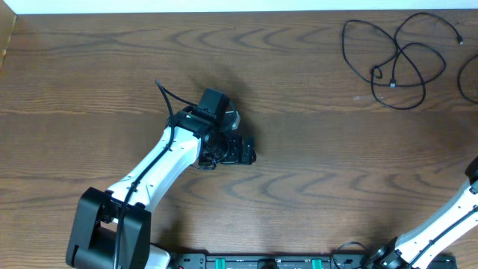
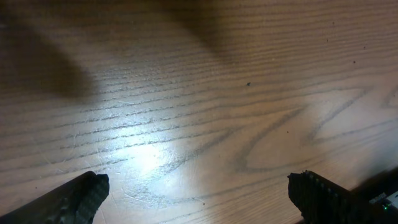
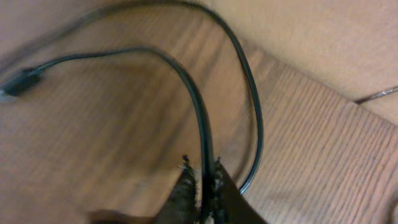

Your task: Untangle cables

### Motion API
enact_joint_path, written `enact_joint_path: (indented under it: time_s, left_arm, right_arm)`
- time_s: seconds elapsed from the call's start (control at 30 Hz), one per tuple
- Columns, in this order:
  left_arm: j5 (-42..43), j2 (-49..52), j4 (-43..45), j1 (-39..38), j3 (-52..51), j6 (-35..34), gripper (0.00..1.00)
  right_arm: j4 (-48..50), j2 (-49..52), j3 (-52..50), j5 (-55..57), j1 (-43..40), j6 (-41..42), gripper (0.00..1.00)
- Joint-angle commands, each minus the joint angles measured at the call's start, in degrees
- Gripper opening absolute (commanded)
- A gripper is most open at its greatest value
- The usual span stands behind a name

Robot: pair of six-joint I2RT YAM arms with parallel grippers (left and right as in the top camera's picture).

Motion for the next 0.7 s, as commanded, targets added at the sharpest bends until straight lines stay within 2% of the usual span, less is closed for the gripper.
enact_joint_path:
  time_s: [0.0, 0.07, 0.1, 0.17, 0.2, 0.23, 0.47, 0.57, 0.67]
  left_arm:
    - [0.31, 0.04, -0.22, -0.09, 0.72, 0.98, 0.98]
    - [0.31, 0.04, -0.22, -0.09, 0.72, 0.98, 0.98]
    - [0.31, 0.04, -0.22, -0.09, 0.72, 0.98, 0.98]
    - [0.33, 0.04, -0.22, -0.09, 0.72, 0.96, 0.98]
    - [0.31, 0.04, -0.22, -0.09, 0.72, 0.96, 0.98]
    - [0.31, 0.04, -0.22, -0.09, 0.72, 0.96, 0.98]
    - [0.31, 0.04, -0.22, -0.09, 0.72, 0.98, 0.98]
    - [0.31, 0.04, -0.22, -0.09, 0.72, 0.98, 0.98]
    - [0.31, 0.04, -0.22, -0.09, 0.72, 0.98, 0.98]
  right_arm:
    - [0.02, 0.15, -0.17, 0.46, -1.99, 0.33, 0.21]
    - [-0.09, 0.0, -0.13, 0.44, -2.51, 0.83, 0.38]
    - [-0.31, -0.04, -0.13, 0.44, -2.69, 0.74, 0.56]
    - [-1.14, -0.35, -0.13, 0.46, -2.89, 0.68, 0.79]
    - [-1.4, -0.66, -0.13, 0.46, -2.89, 0.24, 0.95]
    - [-1.6, -0.94, -0.13, 0.44, -2.89, 0.17, 0.99]
    - [-2.69, -8.48, -0.13, -0.68, -2.36, 0.26, 0.99]
    - [-3.87, -14.05, -0.13, -6.54, -2.32, 0.28, 0.99]
    - [-6.69, -20.7, -0.13, -18.05, -2.43, 0.28, 0.99]
